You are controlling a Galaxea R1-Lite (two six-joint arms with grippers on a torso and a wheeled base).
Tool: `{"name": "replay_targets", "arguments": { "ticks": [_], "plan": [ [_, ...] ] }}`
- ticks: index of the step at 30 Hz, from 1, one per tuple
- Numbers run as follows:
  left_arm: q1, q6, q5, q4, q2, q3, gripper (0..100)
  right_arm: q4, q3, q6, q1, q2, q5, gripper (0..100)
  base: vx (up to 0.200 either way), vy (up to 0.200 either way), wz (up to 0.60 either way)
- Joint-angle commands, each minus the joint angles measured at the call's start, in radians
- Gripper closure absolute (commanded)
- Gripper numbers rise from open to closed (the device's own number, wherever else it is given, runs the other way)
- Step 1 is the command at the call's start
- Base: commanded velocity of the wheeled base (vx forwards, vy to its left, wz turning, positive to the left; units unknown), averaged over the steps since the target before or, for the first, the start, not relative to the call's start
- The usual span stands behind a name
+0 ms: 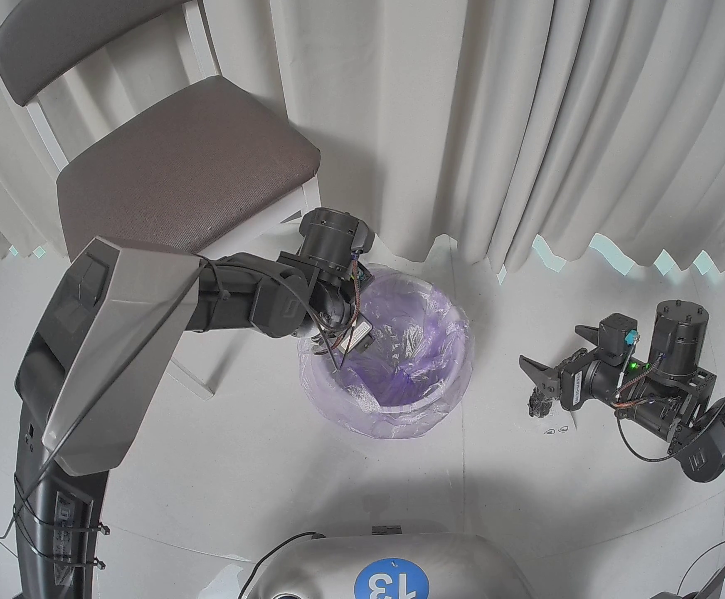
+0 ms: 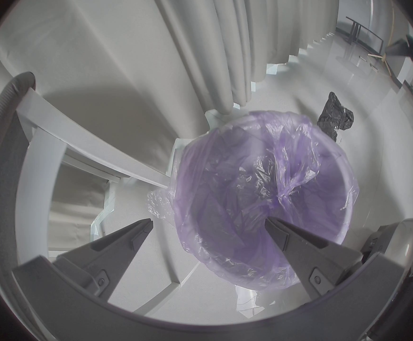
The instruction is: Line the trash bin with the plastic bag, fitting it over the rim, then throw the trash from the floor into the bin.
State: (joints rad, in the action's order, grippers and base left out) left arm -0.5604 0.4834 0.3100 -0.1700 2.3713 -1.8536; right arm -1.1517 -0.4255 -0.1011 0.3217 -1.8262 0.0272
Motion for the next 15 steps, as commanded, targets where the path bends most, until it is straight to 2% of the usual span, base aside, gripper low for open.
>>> {"name": "replay_targets", "arguments": {
  "ticks": [1,15],
  "plan": [
    [-0.001,0.000,0.001,0.000,0.013,0.014,0,0.001,-0.001,-0.003,-0.006,0.019,0.000,0,0.000,0.000,0.00],
    [0.019,-0.003,0.047,0.004,-0.033,0.148,0,0.000,0.002,-0.023,-0.015,0.015,0.003,0,0.000,0.000,0.00]
  ]
}}
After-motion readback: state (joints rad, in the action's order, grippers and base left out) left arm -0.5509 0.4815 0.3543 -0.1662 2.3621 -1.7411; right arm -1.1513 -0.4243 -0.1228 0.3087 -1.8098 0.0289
